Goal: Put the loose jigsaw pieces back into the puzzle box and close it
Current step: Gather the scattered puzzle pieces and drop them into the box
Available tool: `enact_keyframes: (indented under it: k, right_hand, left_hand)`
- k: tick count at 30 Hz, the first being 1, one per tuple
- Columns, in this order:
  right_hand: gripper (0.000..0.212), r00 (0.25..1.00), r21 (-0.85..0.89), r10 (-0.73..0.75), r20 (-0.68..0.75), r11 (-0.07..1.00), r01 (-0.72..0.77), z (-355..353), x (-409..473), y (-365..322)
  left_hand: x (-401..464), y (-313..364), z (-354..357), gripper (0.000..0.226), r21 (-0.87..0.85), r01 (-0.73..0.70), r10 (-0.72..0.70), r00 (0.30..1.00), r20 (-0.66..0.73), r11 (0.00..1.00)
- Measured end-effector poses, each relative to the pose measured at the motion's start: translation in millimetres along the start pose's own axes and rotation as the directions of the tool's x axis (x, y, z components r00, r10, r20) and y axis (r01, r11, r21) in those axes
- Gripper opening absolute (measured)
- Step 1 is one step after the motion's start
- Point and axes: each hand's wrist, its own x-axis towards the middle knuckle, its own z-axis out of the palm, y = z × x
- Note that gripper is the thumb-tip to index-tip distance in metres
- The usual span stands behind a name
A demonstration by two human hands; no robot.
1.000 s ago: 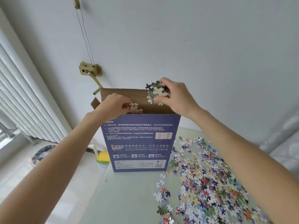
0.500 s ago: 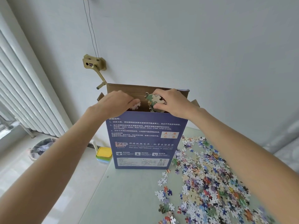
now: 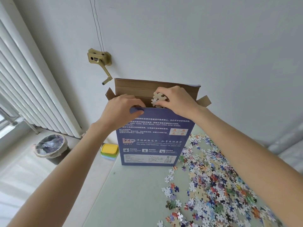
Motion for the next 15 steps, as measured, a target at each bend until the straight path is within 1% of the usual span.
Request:
enact_keyframes:
  k: [3, 5, 7, 10, 12, 13, 15]
  right_hand:
    - [0.019, 1.0, 0.088, 0.0, -0.014, 0.996, 0.001, 3, -2, -4]
    - [0.017, 0.999, 0.098, 0.027, -0.027, 0.995, -0.024, 5, -2, -8]
    - [0.015, 0.995, 0.072, 0.044, -0.087, 0.997, -0.038, 8, -4, -13]
    - [0.013, 0.975, 0.122, 0.044, -0.218, 0.992, -0.018, 9, -24, -20]
    - [0.015, 0.95, 0.118, 0.025, -0.312, 0.993, 0.013, 12, -53, -24]
    - [0.017, 0.932, 0.086, 0.01, -0.362, 0.996, 0.022, 14, -70, -25]
    - [0.019, 0.9, 0.002, -0.016, -0.435, 1.0, 0.018, 24, -111, -23]
  left_hand:
    - [-3, 2, 4, 0.009, 0.01, -0.013, 0.013, 0.998, -0.054, 1.0]
    - [-4, 3, 5, 0.01, -0.009, -0.006, 0.005, 0.998, -0.07, 1.0]
    - [-5, 5, 4, 0.01, -0.017, 0.009, -0.011, 0.997, -0.07, 1.0]
    - [-6, 8, 4, 0.012, 0.005, 0.038, -0.037, 0.994, -0.099, 0.999]
    - [-11, 15, 3, 0.014, 0.03, 0.047, -0.04, 0.982, -0.184, 0.998]
    - [-14, 21, 2, 0.015, 0.033, 0.037, -0.028, 0.969, -0.245, 0.999]
    - [-26, 39, 7, 0.017, -0.015, -0.009, 0.004, 0.937, -0.349, 1.0]
